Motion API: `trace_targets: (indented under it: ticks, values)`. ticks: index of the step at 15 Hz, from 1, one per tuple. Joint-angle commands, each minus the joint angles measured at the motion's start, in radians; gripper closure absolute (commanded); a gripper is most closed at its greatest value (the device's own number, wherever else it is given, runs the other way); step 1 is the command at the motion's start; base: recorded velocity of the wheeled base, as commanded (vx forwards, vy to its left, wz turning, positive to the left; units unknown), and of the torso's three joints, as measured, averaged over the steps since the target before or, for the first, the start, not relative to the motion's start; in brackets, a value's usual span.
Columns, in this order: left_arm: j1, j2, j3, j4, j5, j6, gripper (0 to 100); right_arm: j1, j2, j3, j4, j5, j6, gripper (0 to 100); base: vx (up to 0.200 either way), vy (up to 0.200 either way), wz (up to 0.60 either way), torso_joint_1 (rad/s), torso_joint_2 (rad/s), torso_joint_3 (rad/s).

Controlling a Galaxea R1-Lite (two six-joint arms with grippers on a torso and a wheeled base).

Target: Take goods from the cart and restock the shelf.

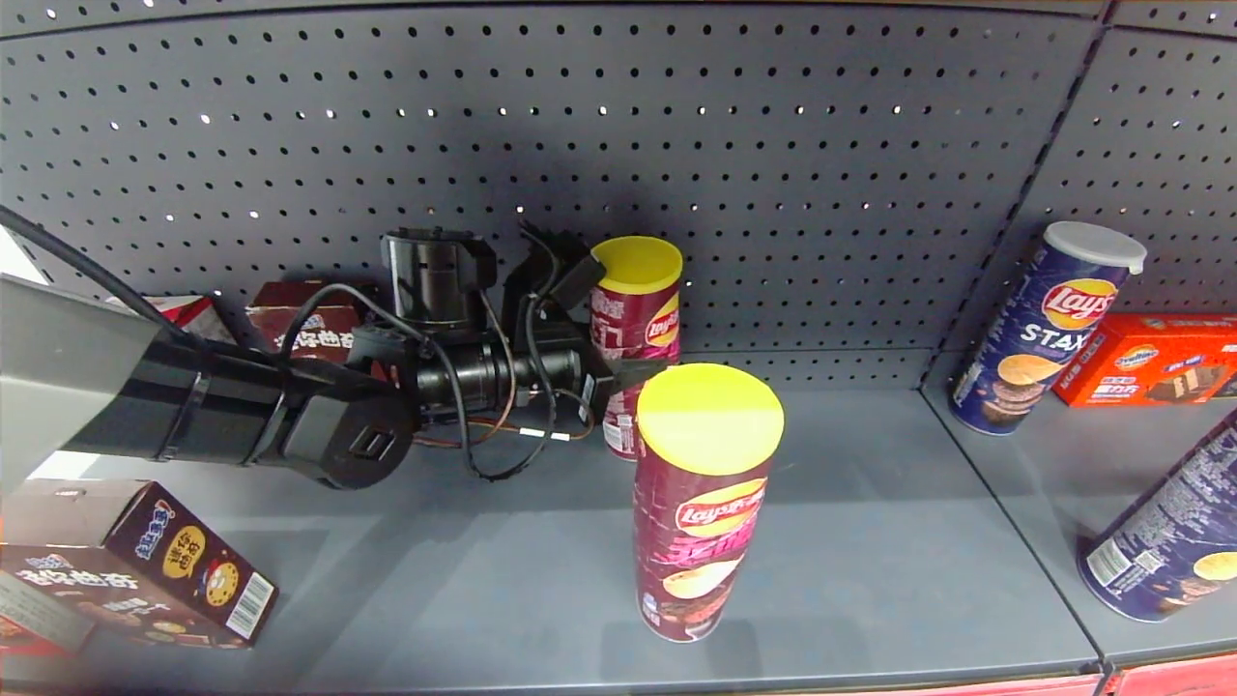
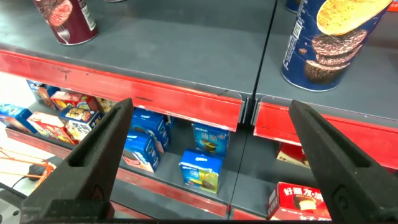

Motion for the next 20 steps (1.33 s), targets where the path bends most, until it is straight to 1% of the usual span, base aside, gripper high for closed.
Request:
trace_targets:
  ticks: [1, 4, 5, 6, 8, 10, 11, 12, 15, 16, 18, 20]
  values:
    - [0.004, -0.006, 0.003, 0.000, 0.001, 0.000, 100, 0.001, 0.001, 0.001, -0.001, 0.000, -0.001, 0, 0.000, 0.000, 0.00, 0.000, 0.00, 0.000]
    - [0.010, -0.014, 0.027, -0.005, 0.003, 0.005, 100, 0.001, 0.001, -0.001, -0.001, 0.000, -0.001, 0, 0.000, 0.000, 0.00, 0.000, 0.00, 0.000]
    - [0.008, -0.014, 0.036, -0.007, 0.004, 0.009, 0, 0.001, 0.001, 0.001, -0.001, 0.000, -0.001, 0, 0.000, 0.000, 0.00, 0.000, 0.00, 0.000]
    - [0.008, -0.016, 0.041, -0.007, 0.011, 0.014, 0, 0.001, 0.001, 0.001, -0.001, 0.000, -0.001, 0, 0.000, 0.000, 0.00, 0.000, 0.00, 0.000]
    - [0.008, -0.042, 0.067, -0.008, 0.043, 0.011, 0, 0.001, 0.001, 0.001, -0.001, 0.000, -0.001, 0, 0.000, 0.000, 0.00, 0.000, 0.00, 0.000]
    - [0.020, -0.095, 0.112, -0.010, 0.097, 0.011, 0, 0.001, 0.001, -0.001, -0.001, 0.000, -0.001, 0, 0.000, 0.000, 0.00, 0.000, 0.00, 0.000]
    - [0.027, -0.108, 0.125, -0.010, 0.109, 0.012, 0, 0.001, 0.001, 0.001, -0.001, 0.000, -0.001, 0, 0.000, 0.000, 0.00, 0.000, 0.00, 0.000]
    - [0.034, -0.131, 0.156, -0.013, 0.143, 0.012, 0, 0.001, 0.001, -0.001, -0.001, 0.000, -0.001, 0, 0.000, 0.000, 0.00, 0.000, 0.00, 0.000]
    - [0.031, -0.144, 0.210, -0.030, 0.224, 0.009, 0, 0.001, 0.001, -0.001, -0.001, 0.000, -0.001, 0, 0.000, 0.000, 0.00, 0.000, 0.00, 0.000]
    - [0.030, -0.144, 0.216, -0.042, 0.230, 0.006, 0, 0.001, 0.001, -0.001, -0.001, 0.000, -0.001, 0, 0.000, 0.000, 0.00, 0.000, 0.00, 0.000]
    - [0.025, -0.140, 0.219, -0.056, 0.285, 0.000, 0, 0.001, 0.001, -0.001, 0.001, 0.000, -0.001, 0, 0.000, 0.000, 0.00, 0.000, 0.00, 0.000]
    - [0.023, -0.140, 0.220, -0.057, 0.313, 0.000, 0, 0.001, 0.001, 0.001, -0.001, 0.000, -0.001, 0, 0.000, 0.000, 0.00, 0.000, 0.00, 0.000]
